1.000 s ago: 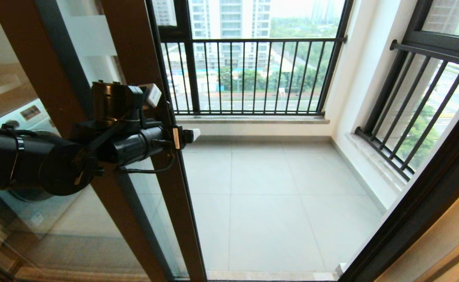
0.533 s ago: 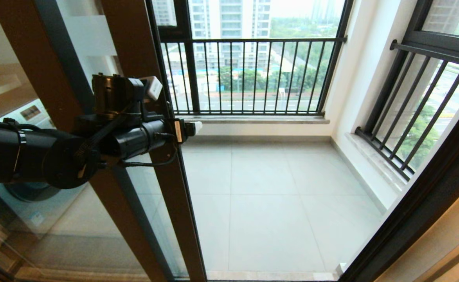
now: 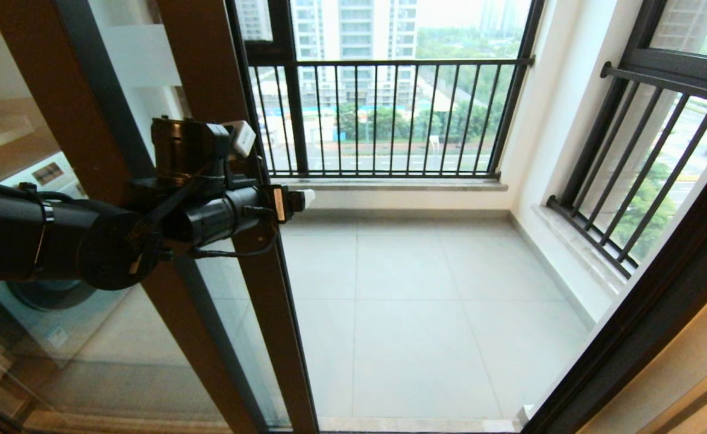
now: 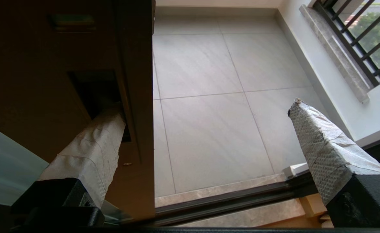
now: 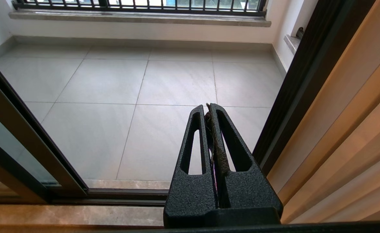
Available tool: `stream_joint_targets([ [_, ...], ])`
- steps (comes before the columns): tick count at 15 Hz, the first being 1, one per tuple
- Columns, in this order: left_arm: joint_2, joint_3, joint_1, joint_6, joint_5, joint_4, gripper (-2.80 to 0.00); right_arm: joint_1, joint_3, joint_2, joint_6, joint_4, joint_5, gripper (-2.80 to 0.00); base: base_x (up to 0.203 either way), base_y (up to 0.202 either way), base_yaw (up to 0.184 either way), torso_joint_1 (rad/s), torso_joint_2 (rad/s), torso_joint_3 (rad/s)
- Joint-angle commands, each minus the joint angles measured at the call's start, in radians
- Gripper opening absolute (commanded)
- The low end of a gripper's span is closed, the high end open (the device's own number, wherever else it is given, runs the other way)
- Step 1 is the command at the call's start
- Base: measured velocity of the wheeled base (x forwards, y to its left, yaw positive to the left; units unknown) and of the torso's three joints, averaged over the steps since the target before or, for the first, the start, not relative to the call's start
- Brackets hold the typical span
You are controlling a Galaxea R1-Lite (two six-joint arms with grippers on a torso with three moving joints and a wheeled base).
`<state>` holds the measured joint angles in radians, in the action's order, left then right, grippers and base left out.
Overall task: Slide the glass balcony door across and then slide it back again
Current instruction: Close the slid door
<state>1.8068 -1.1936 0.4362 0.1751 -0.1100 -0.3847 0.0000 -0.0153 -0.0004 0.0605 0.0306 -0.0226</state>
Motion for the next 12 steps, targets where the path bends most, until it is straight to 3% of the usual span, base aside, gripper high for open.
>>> stream_joint_targets([
  [1,0.003,0.0,0.011,0.001,0.003,-0.005,0.0,0.0,0.0,0.0,0.001,0.0,0.0,-2.8,0.0,0.0,0.0,0.0,0.0,0.0],
  [12,0.017,0.019,0.049,0.001,0.055,-0.054,0.0,0.0,0.0,0.0,0.001,0.001,0.0,-2.8,0.0,0.0,0.0,0.0,0.0,0.0],
])
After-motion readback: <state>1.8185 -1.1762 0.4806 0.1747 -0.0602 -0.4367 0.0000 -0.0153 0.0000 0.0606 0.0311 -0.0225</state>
